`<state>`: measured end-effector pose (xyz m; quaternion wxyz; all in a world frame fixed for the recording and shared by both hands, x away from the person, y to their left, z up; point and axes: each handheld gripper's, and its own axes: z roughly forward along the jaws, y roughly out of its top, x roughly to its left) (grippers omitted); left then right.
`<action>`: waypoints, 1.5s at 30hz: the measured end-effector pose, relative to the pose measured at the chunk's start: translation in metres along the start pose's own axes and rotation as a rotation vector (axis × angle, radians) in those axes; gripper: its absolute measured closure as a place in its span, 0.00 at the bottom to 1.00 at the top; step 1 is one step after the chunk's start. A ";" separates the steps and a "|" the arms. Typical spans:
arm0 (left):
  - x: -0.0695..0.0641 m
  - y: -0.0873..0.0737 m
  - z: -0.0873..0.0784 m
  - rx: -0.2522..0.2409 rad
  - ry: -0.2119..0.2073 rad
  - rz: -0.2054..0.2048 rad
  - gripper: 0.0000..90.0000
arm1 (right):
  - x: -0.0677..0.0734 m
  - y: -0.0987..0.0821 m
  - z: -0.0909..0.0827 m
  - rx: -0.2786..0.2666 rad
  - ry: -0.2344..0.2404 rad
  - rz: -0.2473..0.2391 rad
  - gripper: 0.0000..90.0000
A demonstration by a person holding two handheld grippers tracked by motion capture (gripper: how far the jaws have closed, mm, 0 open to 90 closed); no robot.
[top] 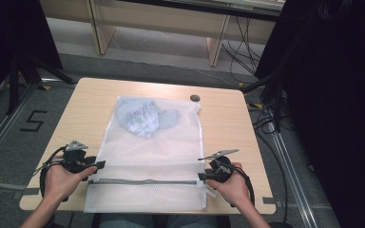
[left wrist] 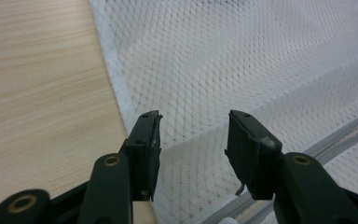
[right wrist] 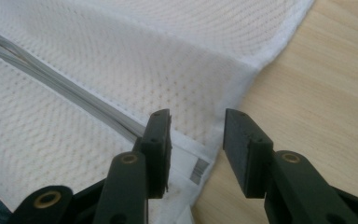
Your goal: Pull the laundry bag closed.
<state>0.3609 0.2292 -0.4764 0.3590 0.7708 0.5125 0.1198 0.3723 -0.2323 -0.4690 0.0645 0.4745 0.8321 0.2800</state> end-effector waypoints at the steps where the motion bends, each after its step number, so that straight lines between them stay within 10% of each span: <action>1: 0.002 0.000 -0.001 0.010 -0.007 -0.004 0.61 | 0.002 0.001 -0.001 0.002 -0.004 0.009 0.70; 12: 0.013 -0.009 -0.009 0.085 0.090 -0.098 0.88 | 0.026 0.014 -0.002 -0.008 0.082 0.010 0.79; 20: 0.009 -0.009 -0.007 0.163 0.081 -0.119 0.99 | 0.050 0.026 -0.001 -0.035 0.113 -0.027 0.83; 45: 0.004 -0.014 0.004 0.256 0.052 -0.167 1.00 | 0.132 0.066 0.039 0.021 0.238 -0.108 0.85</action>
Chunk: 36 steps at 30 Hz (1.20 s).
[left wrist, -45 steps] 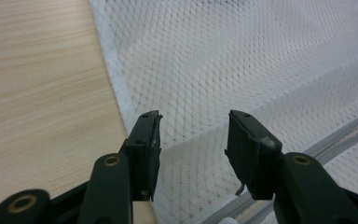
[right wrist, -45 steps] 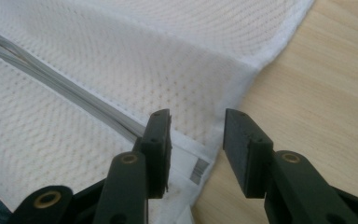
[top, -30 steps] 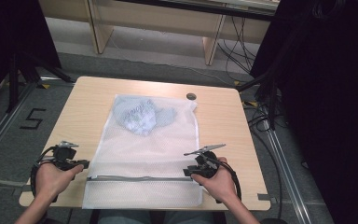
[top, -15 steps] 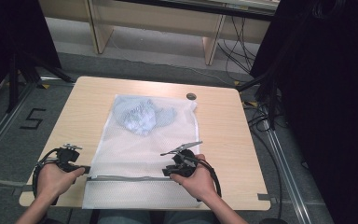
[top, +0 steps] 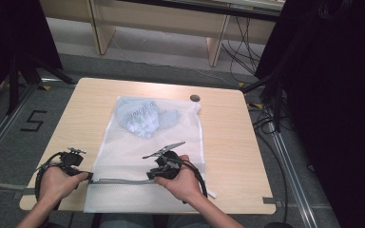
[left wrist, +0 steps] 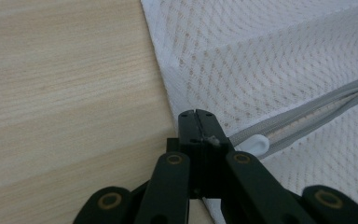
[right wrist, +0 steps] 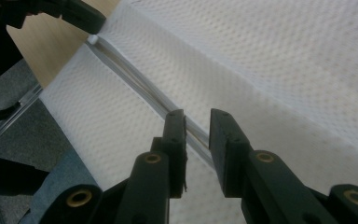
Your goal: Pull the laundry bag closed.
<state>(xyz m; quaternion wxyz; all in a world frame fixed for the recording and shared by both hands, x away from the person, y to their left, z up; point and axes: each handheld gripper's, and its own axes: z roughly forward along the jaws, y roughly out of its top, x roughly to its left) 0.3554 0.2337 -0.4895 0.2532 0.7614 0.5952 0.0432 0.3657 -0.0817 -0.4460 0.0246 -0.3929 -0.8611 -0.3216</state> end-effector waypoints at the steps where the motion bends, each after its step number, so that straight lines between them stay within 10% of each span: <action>1: 0.000 0.000 0.001 -0.003 -0.003 -0.003 1.00 | 0.003 0.002 0.003 -0.002 0.004 -0.010 0.85; 36: 0.004 0.002 0.003 0.050 -0.018 0.000 0.99 | 0.060 0.043 0.089 0.048 0.126 -0.063 0.83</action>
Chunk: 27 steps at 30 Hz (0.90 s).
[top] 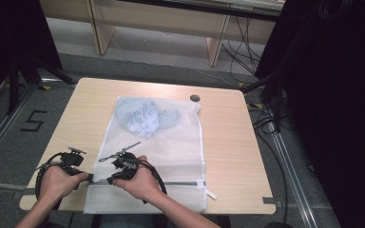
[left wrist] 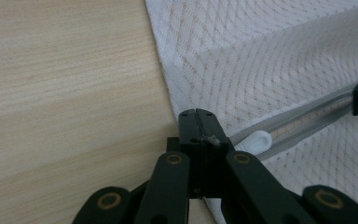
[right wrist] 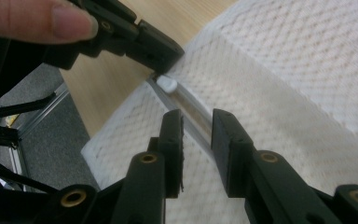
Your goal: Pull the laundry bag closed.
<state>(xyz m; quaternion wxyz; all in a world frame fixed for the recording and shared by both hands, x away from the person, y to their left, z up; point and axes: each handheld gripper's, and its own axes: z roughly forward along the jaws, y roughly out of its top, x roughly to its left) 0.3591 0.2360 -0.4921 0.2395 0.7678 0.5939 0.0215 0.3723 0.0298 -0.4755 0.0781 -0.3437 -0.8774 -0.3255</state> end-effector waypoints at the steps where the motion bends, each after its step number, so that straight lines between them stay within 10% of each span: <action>1: 0.000 0.000 0.000 0.002 0.000 -0.001 0.99 | 0.001 0.002 0.002 0.003 -0.001 0.003 0.83; 27: 0.000 0.001 0.001 0.009 -0.002 -0.002 1.00 | 0.007 0.023 0.036 0.036 0.060 0.031 0.81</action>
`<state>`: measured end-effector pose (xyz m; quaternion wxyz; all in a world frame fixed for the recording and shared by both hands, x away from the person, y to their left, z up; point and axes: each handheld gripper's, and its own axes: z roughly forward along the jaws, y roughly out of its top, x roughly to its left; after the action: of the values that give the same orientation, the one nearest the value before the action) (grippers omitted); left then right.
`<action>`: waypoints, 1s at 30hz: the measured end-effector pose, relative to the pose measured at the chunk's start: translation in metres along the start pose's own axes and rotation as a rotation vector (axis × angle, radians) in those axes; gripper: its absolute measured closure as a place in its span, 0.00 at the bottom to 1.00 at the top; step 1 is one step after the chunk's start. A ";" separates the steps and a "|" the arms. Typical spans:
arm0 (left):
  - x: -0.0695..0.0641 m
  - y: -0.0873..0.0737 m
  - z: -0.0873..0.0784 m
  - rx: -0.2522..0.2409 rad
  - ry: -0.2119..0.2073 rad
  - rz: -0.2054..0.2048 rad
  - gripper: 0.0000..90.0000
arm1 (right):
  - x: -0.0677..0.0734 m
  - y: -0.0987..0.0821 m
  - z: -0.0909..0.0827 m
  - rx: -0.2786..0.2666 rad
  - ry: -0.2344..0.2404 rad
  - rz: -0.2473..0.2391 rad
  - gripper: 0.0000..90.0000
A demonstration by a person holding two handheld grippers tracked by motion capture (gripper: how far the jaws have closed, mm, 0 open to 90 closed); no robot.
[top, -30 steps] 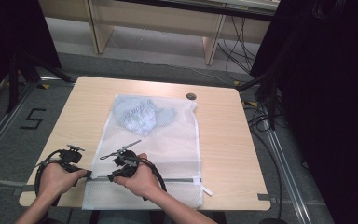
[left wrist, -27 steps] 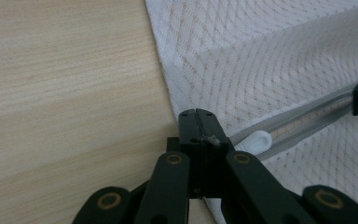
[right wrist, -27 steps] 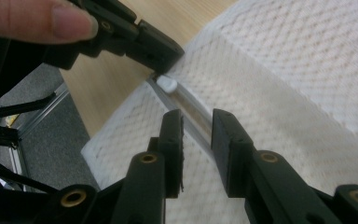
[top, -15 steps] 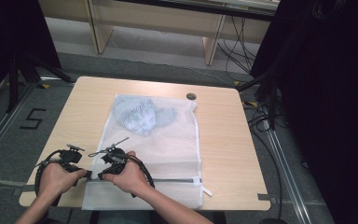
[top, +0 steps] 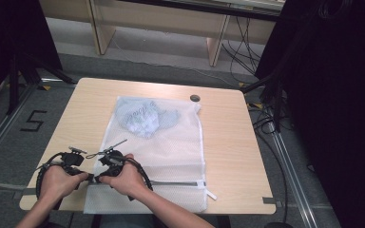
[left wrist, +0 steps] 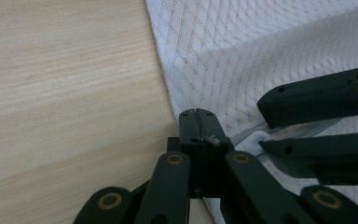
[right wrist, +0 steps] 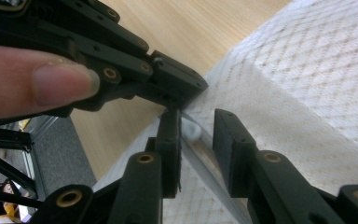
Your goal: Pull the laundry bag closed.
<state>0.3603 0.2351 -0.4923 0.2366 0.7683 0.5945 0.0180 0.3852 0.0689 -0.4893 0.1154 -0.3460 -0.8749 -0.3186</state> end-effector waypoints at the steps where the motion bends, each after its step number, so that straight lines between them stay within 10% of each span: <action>1: 0.000 0.000 0.000 -0.004 0.003 0.001 1.00 | 0.001 0.000 0.001 0.001 0.002 0.001 0.81; 30: -0.003 -0.002 0.000 -0.009 0.017 0.022 1.00 | 0.005 -0.003 0.008 0.046 -0.004 -0.014 0.96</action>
<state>0.3576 0.2324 -0.4924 0.2347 0.7735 0.5880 0.0297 0.3796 0.0754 -0.4944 0.1194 -0.3378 -0.8847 -0.2983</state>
